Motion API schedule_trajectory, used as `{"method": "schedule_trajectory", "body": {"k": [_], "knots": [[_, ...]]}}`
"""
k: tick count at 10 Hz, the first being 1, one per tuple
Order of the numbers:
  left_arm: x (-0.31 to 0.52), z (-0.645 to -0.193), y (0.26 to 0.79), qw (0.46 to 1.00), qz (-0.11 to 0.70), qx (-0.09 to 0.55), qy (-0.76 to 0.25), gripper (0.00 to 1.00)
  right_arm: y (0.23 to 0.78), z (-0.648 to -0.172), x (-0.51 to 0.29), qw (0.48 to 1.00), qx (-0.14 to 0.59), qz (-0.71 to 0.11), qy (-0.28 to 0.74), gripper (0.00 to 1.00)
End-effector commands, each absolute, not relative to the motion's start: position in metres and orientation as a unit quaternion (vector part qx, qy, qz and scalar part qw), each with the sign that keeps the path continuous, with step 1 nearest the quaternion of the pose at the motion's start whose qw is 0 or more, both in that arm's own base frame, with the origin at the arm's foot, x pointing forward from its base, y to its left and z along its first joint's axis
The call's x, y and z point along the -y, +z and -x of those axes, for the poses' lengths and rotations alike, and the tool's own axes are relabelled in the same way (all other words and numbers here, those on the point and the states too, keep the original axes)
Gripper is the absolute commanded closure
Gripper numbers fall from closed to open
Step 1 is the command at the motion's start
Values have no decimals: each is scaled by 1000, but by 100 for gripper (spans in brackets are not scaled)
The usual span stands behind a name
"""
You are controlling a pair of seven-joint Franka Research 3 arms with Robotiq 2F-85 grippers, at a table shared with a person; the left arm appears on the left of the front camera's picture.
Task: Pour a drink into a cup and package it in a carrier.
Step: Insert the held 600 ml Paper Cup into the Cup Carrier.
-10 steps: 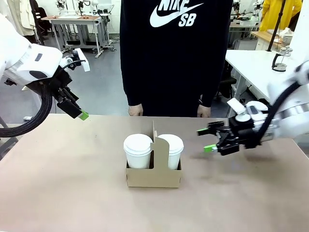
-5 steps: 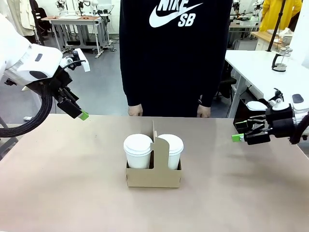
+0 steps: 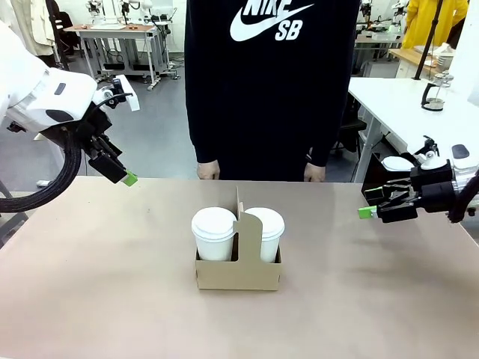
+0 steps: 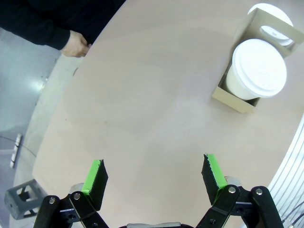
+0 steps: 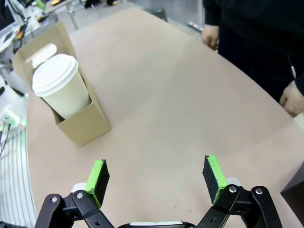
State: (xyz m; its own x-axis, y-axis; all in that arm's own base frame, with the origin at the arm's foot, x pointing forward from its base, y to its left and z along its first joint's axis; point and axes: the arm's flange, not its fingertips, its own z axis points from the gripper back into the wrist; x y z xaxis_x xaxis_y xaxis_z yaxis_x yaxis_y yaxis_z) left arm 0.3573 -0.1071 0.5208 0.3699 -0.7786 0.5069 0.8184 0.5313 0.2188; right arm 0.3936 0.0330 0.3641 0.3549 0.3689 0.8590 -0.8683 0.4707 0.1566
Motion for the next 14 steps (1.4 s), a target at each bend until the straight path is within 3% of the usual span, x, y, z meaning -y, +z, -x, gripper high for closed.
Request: {"method": "schedule_trajectory", "body": {"k": [1,14], "knots": [[108,-355,521,830,40,288,-476,0,365,-393,-33,758,397,-320,407,0],[108,-355,521,830,40,288,-476,0,365,-393,-33,758,397,-320,407,0]]}}
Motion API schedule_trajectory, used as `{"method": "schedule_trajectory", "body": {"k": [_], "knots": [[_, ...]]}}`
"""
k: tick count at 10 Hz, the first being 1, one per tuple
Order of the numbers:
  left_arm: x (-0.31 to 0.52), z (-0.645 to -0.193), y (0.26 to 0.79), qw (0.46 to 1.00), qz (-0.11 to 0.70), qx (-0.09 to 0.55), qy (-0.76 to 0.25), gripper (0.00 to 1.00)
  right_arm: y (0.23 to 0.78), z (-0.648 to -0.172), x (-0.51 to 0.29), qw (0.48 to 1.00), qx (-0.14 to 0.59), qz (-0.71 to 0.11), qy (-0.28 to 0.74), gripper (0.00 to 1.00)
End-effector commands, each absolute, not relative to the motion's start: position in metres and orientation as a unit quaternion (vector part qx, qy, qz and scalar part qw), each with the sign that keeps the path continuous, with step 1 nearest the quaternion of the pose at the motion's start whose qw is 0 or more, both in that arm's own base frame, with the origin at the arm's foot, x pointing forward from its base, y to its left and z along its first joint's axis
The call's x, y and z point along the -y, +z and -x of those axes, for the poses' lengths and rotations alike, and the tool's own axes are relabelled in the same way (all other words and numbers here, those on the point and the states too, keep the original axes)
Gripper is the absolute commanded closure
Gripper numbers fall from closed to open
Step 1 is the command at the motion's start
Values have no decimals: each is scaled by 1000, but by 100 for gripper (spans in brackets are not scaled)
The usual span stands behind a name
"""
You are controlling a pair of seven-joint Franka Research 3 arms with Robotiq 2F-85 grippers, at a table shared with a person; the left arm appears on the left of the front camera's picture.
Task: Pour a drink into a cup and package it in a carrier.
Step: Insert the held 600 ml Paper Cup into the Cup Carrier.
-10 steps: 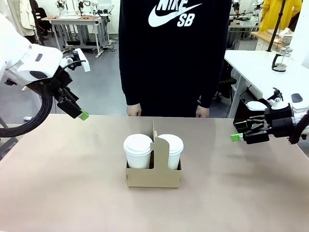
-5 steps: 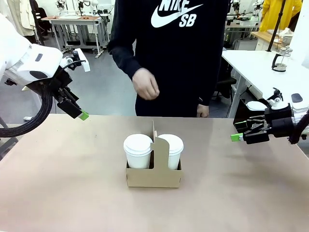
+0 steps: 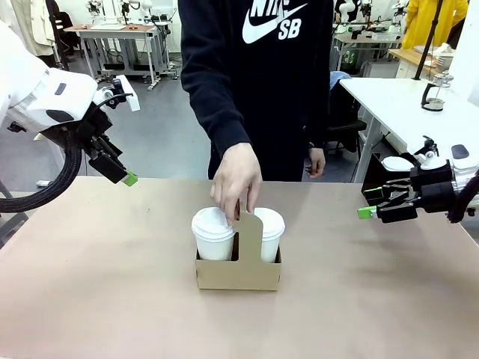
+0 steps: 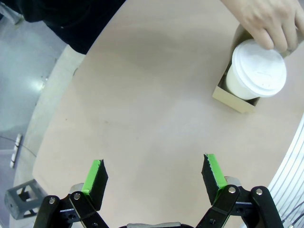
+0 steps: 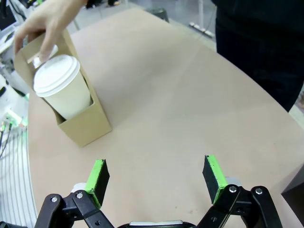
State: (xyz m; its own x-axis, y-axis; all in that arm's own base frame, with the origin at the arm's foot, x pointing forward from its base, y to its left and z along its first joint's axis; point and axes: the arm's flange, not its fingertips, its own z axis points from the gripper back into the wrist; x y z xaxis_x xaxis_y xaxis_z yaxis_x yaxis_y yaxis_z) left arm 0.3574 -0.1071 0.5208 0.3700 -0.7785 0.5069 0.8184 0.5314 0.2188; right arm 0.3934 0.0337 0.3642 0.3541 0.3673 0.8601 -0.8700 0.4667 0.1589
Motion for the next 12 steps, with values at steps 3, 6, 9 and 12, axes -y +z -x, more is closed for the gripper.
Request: {"method": "schedule_trajectory", "body": {"k": [3,6,9,12], "knots": [[108,-355,521,830,40,288,-476,0,365,-393,-33,758,397,-320,407,0],[108,-355,521,830,40,288,-476,0,365,-393,-33,758,397,-320,407,0],[108,-355,521,830,40,288,-476,0,365,-393,-33,758,397,-320,407,0],[108,-355,521,830,40,288,-476,0,365,-393,-33,758,397,-320,407,0]]}}
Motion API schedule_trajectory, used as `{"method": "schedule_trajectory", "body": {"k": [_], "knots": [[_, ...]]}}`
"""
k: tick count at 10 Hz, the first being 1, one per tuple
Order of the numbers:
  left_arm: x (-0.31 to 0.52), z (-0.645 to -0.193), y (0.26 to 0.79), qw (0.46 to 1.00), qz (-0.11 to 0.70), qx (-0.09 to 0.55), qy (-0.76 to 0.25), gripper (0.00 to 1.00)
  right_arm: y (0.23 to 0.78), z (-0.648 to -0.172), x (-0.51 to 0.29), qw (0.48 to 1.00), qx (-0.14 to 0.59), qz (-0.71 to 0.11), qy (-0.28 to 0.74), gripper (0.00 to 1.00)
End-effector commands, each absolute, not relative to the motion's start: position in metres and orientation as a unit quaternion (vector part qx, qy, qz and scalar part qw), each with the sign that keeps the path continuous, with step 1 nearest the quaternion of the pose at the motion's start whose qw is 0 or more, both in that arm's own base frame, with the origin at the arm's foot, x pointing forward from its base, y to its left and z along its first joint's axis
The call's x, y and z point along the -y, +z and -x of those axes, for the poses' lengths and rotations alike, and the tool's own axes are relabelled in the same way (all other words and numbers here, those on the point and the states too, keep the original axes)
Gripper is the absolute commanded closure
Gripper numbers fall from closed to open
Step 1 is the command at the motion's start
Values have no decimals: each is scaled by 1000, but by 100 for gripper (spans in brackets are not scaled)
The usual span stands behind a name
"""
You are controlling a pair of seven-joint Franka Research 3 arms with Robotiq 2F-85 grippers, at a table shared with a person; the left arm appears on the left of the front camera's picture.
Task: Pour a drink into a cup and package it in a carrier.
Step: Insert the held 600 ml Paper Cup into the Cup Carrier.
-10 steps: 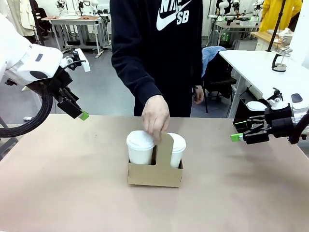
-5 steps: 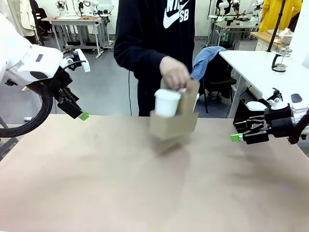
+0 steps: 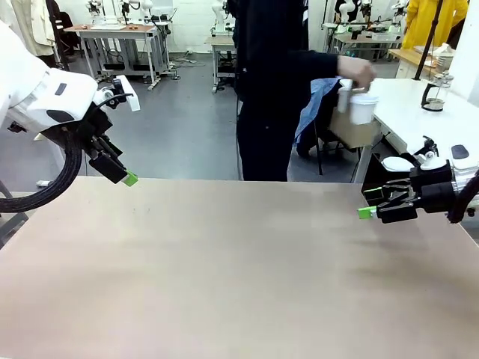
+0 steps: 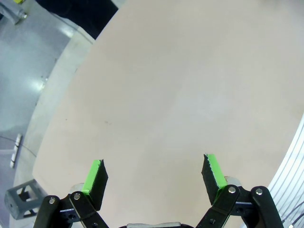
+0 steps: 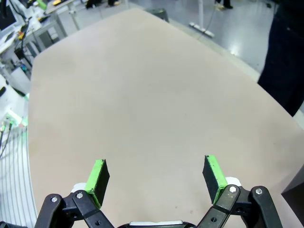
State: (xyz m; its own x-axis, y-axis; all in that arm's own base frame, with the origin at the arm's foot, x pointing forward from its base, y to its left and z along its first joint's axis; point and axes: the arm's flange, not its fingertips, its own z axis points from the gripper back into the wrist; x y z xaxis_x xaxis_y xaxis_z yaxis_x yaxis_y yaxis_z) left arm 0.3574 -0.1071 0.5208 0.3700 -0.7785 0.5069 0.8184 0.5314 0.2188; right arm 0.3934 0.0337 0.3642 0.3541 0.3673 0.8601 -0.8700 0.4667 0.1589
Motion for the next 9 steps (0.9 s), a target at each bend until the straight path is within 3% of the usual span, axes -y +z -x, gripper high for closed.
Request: {"method": "schedule_trajectory", "body": {"k": [1,9], "knots": [[108,-355,521,830,40,288,-476,0,365,-393,-33,758,397,-320,407,0],[108,-355,521,830,40,288,-476,0,365,-393,-33,758,397,-320,407,0]]}}
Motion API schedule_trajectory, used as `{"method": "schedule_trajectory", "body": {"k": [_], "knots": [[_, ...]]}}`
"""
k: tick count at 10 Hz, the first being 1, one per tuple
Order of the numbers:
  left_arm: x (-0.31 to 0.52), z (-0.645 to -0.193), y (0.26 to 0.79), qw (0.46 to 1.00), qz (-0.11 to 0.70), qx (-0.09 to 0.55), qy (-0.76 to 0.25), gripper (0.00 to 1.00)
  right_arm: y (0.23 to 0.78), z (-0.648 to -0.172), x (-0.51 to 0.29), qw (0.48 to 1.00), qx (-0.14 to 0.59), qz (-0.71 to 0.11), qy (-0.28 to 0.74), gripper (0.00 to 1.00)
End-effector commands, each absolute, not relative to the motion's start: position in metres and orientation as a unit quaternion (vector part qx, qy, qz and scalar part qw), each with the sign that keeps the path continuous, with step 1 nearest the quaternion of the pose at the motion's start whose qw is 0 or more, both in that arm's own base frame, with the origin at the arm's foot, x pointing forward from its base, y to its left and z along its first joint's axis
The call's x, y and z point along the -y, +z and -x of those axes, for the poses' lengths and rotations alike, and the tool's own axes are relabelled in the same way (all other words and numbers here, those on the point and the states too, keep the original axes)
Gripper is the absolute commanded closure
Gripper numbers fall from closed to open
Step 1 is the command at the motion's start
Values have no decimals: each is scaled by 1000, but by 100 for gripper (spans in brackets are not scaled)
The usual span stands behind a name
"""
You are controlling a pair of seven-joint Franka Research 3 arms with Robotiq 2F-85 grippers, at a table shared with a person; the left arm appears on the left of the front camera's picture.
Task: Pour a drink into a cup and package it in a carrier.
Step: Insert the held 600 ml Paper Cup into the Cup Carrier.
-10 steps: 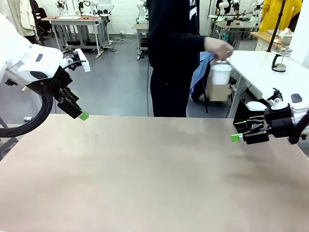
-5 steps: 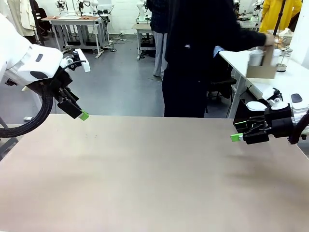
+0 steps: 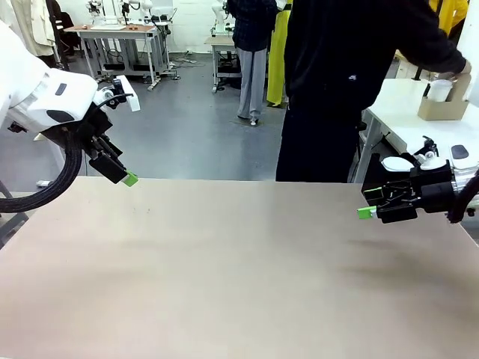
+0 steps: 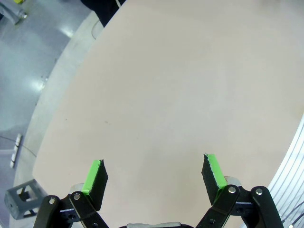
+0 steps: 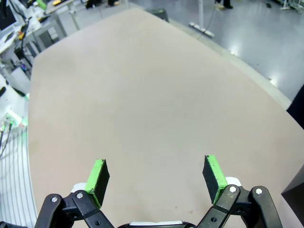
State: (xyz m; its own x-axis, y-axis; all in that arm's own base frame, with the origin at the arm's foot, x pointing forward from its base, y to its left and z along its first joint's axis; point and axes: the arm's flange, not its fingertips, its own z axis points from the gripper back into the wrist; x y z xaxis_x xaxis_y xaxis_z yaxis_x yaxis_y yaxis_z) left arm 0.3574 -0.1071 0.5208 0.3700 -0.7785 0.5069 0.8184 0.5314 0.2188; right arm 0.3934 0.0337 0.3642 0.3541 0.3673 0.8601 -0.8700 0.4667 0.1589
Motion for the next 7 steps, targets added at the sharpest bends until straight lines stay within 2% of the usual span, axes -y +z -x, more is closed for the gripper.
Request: {"method": "schedule_trajectory", "body": {"k": [1,7], "knots": [[108,-355,521,830,40,288,-476,0,365,-393,-33,758,397,-320,407,0],[108,-355,521,830,40,288,-476,0,365,-393,-33,758,397,-320,407,0]]}}
